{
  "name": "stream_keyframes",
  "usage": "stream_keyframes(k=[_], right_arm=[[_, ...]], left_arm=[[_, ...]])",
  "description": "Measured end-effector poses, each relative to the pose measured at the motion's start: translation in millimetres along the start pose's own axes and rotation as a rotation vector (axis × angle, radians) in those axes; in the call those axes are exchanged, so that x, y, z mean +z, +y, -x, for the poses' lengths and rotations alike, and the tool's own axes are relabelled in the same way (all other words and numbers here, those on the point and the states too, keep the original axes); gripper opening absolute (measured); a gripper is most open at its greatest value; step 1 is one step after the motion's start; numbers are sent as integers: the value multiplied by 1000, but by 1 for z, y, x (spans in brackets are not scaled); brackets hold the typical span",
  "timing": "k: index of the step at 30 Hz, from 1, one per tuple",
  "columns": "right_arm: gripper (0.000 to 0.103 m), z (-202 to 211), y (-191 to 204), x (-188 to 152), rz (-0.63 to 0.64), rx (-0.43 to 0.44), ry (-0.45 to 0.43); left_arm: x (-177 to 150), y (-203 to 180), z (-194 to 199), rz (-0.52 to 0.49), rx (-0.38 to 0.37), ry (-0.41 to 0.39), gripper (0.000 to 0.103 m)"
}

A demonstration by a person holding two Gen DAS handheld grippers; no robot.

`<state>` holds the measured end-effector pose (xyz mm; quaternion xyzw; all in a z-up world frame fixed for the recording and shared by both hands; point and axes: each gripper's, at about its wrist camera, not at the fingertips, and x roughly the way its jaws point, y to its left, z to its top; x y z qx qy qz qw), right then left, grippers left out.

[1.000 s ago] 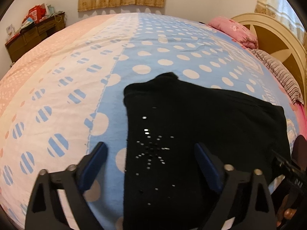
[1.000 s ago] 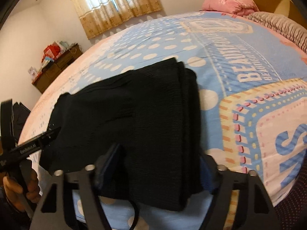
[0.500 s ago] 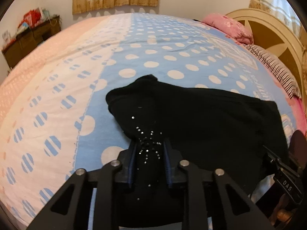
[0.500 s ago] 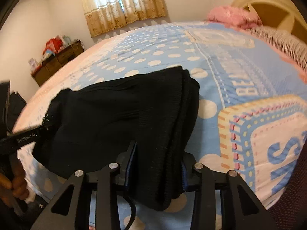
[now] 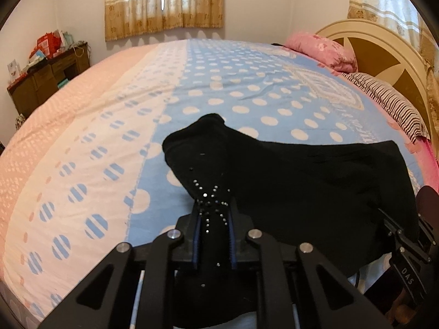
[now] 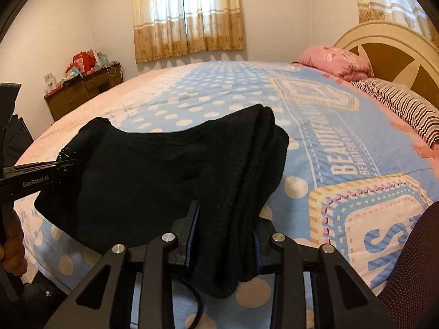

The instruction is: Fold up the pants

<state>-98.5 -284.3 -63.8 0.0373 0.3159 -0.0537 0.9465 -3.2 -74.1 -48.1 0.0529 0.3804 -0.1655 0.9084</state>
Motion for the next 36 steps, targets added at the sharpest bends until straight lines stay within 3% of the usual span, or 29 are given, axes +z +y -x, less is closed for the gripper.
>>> stream_keyframes(k=[21,36], right_arm=[[33,13,41,36,46,68,-78],[33,-11,124,78,159,213,-113]], left_arm=[[21,34,19,59,10,-75,16],[31,109,29,158,138,-125,16]])
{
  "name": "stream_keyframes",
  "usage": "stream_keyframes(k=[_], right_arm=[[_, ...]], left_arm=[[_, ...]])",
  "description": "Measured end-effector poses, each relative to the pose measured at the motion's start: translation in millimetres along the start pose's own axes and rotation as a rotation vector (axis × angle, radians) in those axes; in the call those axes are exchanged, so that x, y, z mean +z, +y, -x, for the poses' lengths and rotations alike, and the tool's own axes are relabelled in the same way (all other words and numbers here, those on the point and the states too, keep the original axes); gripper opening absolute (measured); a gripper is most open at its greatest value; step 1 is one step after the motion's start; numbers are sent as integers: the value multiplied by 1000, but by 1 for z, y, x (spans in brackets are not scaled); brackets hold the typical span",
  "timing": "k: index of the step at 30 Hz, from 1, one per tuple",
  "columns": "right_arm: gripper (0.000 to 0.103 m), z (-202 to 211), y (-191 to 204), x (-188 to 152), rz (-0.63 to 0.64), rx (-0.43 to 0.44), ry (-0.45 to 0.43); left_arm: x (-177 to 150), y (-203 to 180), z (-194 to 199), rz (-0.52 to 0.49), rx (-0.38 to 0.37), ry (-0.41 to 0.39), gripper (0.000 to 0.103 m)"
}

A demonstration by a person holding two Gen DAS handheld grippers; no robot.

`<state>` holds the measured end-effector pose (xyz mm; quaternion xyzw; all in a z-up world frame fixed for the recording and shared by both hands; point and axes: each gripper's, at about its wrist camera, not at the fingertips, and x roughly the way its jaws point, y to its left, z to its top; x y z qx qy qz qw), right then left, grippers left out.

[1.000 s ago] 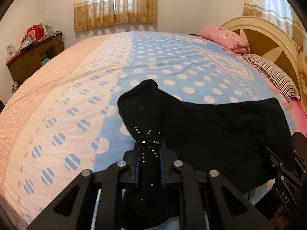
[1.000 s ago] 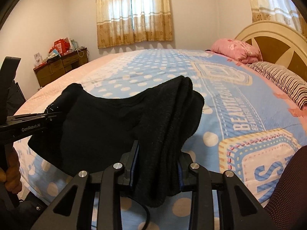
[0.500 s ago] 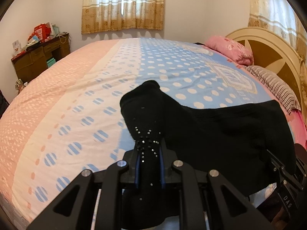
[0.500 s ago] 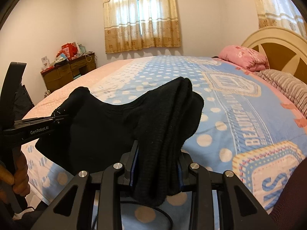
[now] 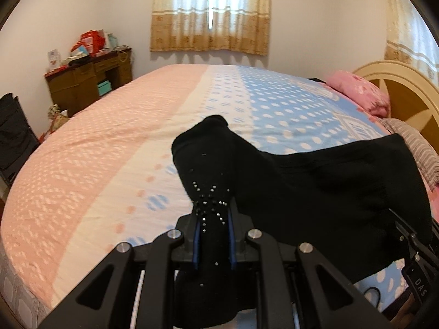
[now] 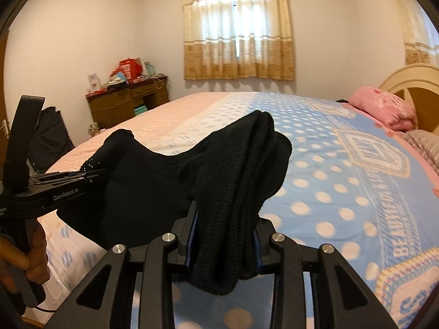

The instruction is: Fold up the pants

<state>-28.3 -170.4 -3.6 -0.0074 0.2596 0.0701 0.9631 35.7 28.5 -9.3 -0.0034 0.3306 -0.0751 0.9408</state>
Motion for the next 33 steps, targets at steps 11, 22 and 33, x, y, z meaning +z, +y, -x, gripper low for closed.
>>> stream_keyframes(k=[11,22,33], right_arm=[[33,-50,63,38,78,132,-12],[33,-113,112,73,112,202,-11],[33,-213,125,61,180,134,125]], left_arm=[[20,66,-5,97,123,-37,16],[47,112,-30,141,234,-63,16],[47,141,-103,153,300,54,16]])
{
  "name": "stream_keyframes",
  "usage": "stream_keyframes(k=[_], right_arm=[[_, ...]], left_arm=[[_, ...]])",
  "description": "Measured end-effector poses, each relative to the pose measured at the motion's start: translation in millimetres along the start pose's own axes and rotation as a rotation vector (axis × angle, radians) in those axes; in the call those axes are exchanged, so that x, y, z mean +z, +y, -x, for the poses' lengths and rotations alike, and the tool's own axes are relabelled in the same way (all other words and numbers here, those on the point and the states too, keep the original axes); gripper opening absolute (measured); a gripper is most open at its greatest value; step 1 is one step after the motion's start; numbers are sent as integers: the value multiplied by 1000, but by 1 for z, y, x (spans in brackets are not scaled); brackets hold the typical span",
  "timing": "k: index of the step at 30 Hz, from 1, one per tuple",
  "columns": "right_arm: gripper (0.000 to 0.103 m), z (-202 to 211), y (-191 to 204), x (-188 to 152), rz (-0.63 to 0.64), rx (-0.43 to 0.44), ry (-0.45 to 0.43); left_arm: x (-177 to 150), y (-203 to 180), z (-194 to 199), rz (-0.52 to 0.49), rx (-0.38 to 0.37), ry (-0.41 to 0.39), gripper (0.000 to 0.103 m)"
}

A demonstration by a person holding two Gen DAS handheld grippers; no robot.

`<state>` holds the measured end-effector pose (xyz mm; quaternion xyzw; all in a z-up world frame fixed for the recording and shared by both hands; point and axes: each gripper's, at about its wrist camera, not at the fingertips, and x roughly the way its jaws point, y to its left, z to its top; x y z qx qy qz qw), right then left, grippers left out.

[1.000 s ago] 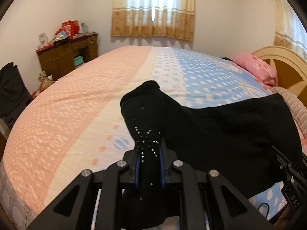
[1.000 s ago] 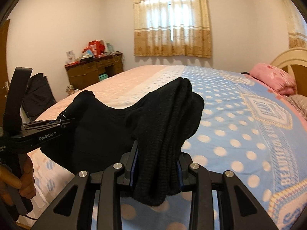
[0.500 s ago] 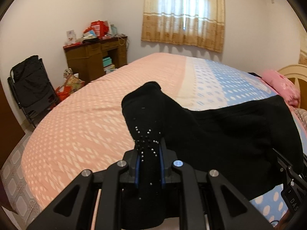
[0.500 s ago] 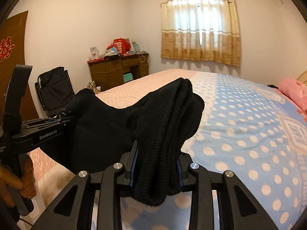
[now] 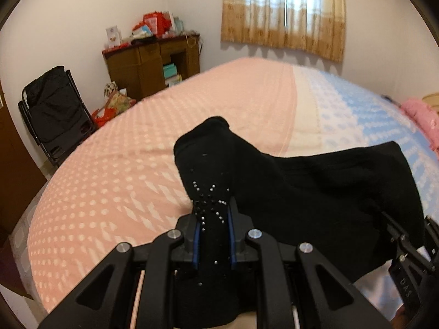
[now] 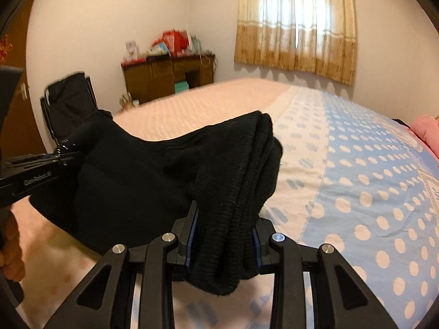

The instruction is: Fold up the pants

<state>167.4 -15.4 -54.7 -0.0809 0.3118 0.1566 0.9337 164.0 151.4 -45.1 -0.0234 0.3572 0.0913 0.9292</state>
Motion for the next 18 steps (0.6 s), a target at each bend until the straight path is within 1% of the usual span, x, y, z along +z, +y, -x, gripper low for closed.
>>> stream_keyframes(k=[1,3,4,5,6,7,8,9,10,12,13,15,17,18], right_arm=[[33,-7,-1,-1,4,-5,19],[33,-19,-5,-4,10,-7,58],[33,-26,-6,-6,16,-6,84],[33,-30,-8,-9,14,-5,97],[33,-33,-10,-11,6,1,104],[35,-35,-14,-11,-12,14,114],[36,-36,-17,-11,-25,22,123],[37,-38,-19,-10,-34,26,130],[39,-41,-21,-11,-44,33,139],[43,-43,-23,-11,-59,39,148],[45,-44,-24,-11,-64,39,151],[51,-46,-29,-11,-90,45,160],[67,-47,-37,-12,-122,50,171],[69,-45,-41,-14,-147,69,171]], left_arm=[[-2,0,-7,-6,10,13,17],[-4,4,-16,13,6,42,21],[-5,8,-21,31,12,64,29],[-6,11,-23,44,22,77,39],[-8,16,-26,59,50,88,44],[-10,21,-28,68,81,92,59],[-12,25,-29,77,101,91,75],[-15,30,-29,85,118,91,82],[-16,36,-32,99,136,104,91],[-17,42,-34,123,131,134,97],[-16,41,-37,119,145,152,102],[-17,41,-39,106,161,183,103],[-18,43,-36,110,149,203,103],[-18,43,-35,111,144,206,103]])
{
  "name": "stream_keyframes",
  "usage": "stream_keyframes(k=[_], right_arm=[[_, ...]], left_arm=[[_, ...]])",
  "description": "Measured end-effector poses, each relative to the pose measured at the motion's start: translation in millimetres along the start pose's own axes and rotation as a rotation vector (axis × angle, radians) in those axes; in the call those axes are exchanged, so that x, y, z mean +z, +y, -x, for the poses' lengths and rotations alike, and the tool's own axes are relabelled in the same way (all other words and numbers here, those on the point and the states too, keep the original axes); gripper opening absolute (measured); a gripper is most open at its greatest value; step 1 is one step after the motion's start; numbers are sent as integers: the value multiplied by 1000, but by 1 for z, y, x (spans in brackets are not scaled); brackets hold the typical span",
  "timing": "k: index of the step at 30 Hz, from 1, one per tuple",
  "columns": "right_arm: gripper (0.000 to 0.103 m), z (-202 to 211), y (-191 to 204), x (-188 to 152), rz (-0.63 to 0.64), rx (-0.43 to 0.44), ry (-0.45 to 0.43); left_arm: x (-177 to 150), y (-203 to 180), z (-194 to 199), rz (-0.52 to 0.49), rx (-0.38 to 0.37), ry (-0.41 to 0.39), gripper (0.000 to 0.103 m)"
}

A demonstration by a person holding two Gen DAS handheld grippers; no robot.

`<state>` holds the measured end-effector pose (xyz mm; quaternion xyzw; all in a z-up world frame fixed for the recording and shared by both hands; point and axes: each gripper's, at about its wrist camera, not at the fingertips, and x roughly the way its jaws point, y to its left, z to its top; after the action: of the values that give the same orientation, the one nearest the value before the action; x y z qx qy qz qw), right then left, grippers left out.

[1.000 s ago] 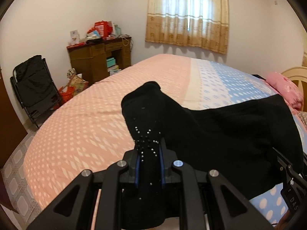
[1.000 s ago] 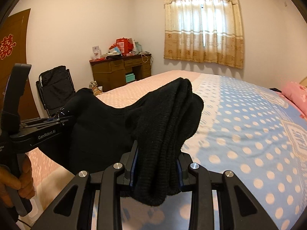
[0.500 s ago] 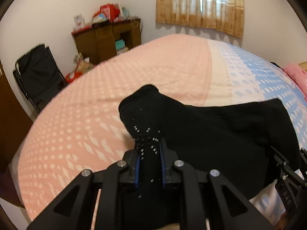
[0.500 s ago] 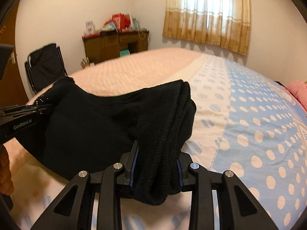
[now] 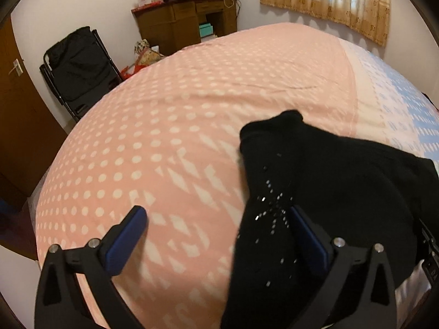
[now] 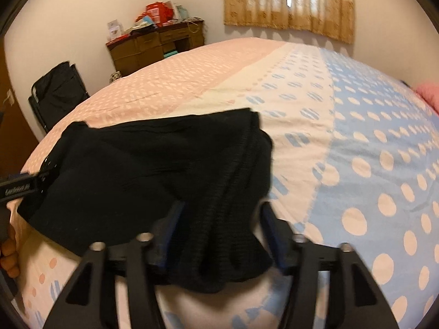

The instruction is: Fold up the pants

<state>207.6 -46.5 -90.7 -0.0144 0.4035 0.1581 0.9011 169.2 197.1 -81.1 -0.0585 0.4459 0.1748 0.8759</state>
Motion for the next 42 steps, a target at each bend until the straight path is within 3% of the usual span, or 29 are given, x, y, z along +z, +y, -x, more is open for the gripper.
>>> stream_keyframes(k=[2,4,8,11,16,21,23,28,32,35,42], right_arm=[[70,7,-11,-4,-52,69,-10],[70,20,-15,-8,-78,78,-46],[70,64,2,-19,-18,-46,-191],[69,81,20,-23,27,-68,-232],[66,64,48,-17,96,-19,-149],[66,33,40,-20,53,-22,-27],[66,30,35,-24,48,-19,-25],[66,34,43,-36,112,-90,5],[66,43,24,-47,-15,-129,88],[67,74,13,-61,-119,-104,23],[67,139,35,-85,-133,-41,-121]], left_arm=[[-6,6,5,7,-22,-3,103],[-10,14,6,15,-38,-9,103],[-12,12,7,29,-25,-10,103],[-11,6,8,30,2,-16,103],[-14,1,11,16,34,-31,103],[-17,-2,12,-3,64,-40,103],[-18,-1,13,-5,71,-43,103],[-24,2,20,-6,63,-38,103],[-31,4,29,-36,66,-44,103],[-38,5,41,-46,59,-56,103],[-73,5,86,-60,-2,-156,103]])
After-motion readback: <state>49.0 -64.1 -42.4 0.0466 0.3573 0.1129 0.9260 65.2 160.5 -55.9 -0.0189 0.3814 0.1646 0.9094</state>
